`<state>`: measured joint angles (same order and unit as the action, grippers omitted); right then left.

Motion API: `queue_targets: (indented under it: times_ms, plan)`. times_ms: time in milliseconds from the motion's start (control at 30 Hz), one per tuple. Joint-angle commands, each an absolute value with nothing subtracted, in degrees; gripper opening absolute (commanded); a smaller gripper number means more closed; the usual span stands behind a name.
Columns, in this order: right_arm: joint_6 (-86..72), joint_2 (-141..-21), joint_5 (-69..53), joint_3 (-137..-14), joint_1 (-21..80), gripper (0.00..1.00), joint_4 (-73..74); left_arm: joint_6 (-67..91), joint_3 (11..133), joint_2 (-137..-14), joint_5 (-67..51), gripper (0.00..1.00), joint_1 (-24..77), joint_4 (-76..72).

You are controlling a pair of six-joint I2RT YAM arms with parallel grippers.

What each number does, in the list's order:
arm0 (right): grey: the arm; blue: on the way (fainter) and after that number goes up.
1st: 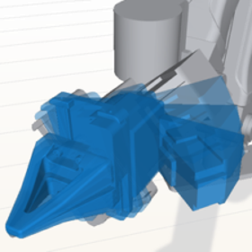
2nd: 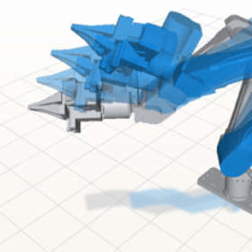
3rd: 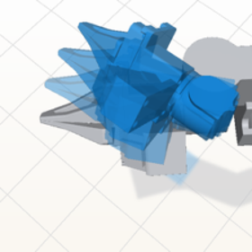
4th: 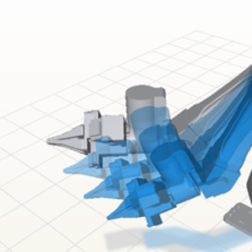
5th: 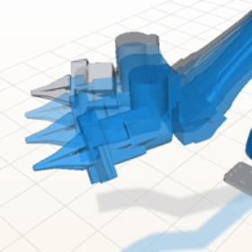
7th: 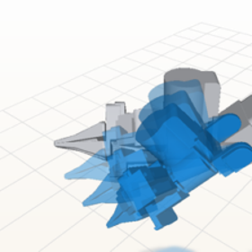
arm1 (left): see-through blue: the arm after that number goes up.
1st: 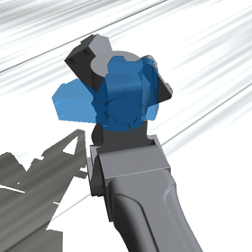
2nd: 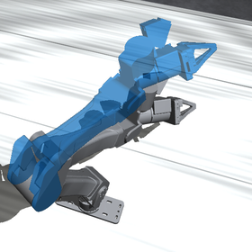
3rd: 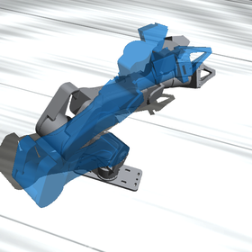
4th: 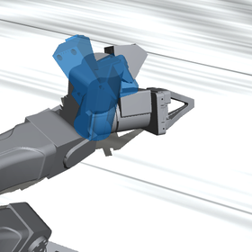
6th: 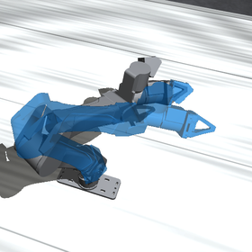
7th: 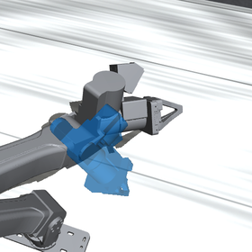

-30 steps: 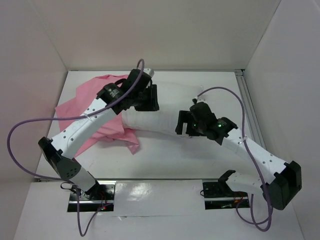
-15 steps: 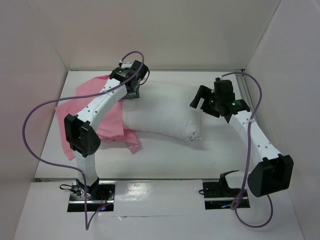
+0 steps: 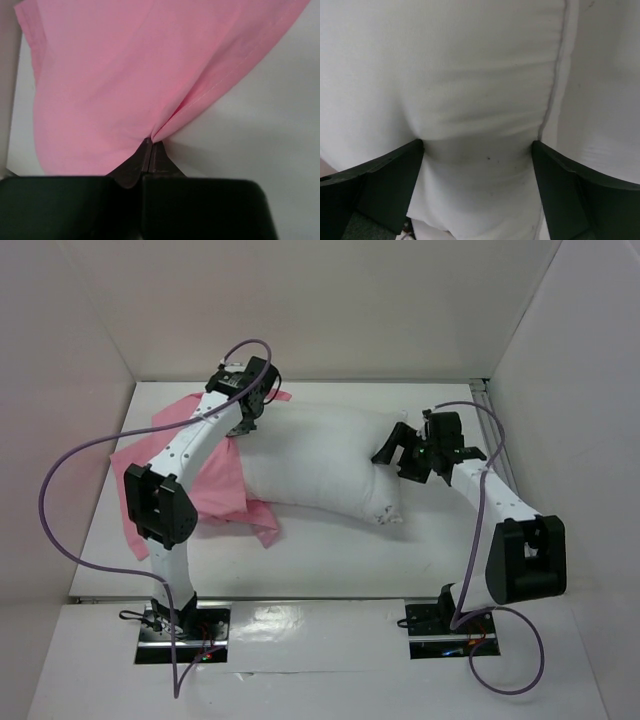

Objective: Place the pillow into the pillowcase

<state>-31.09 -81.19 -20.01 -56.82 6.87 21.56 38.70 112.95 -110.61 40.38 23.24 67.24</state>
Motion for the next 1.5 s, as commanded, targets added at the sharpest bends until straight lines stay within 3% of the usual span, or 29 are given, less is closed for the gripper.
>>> queue_targets:
  times_ms: [0, 33, 67, 100, 133, 167, 267, 400, 500, 567, 800, 1200, 1333, 1467]
  plan:
    - [-34.3, -83.3, -29.8, -53.3, 8.4, 0.93, 9.3, 36.0, 115.9, -109.0, 35.3, 0.0, 23.2, 66.9]
    - [-34.9, -83.8, -30.4, -53.3, 9.1, 0.84, 5.7, 35.2, 115.9, -109.0, 30.9, 0.0, 23.2, 65.1]
    - [-36.2, -84.6, -30.9, -52.7, 10.5, 0.67, 4.1, 32.8, 115.9, -109.0, 28.4, 0.0, 24.6, 64.0]
    - [-37.0, -84.6, -32.2, -52.7, 11.4, 0.47, 2.5, 31.6, 115.9, -108.5, 26.1, 0.0, 25.8, 62.2]
    - [-37.8, -85.2, -32.2, -53.8, 12.2, 0.09, 1.1, 30.5, 115.9, -108.5, 23.2, 0.0, 27.1, 60.4]
    - [-37.8, -85.3, -32.2, -57.0, 12.9, 0.0, 0.4, 29.3, 117.0, -107.8, 14.2, 0.0, 28.5, 56.8]
    - [-39.2, -85.3, -32.2, -64.6, 14.3, 0.0, 0.4, 29.2, 124.9, -109.0, -4.6, 0.0, 34.3, 51.9]
    - [-38.6, -80.7, -29.5, -78.4, 14.8, 0.0, 4.8, 31.6, 147.2, -114.3, -15.8, 0.0, 43.4, 51.8]
    - [-38.6, -75.8, -25.8, -74.6, 16.8, 0.0, 6.3, 35.8, 137.5, -108.5, -23.3, 0.0, 43.5, 40.1]
    - [-38.6, -72.5, -23.0, -69.4, 18.3, 0.0, 6.3, 35.9, 130.6, -107.4, -22.2, 0.0, 41.4, 38.6]
    - [-45.6, -64.3, -14.9, -44.2, 22.0, 0.0, 5.5, 34.7, 131.3, -115.0, -19.1, 0.0, 38.7, 42.5]
    - [-48.7, -54.6, -6.5, -44.6, 25.4, 0.0, 12.3, 33.6, 144.2, -120.3, -16.4, 0.0, 37.1, 44.3]
    - [-50.6, -48.7, -3.9, -42.5, 25.9, 0.0, 12.3, 33.6, 143.0, -119.8, -16.4, 0.0, 36.6, 43.5]
    - [-47.6, -53.2, -3.3, -42.4, 25.9, 0.0, 13.1, 33.6, 132.8, -116.9, -13.7, 0.0, 36.6, 43.5]
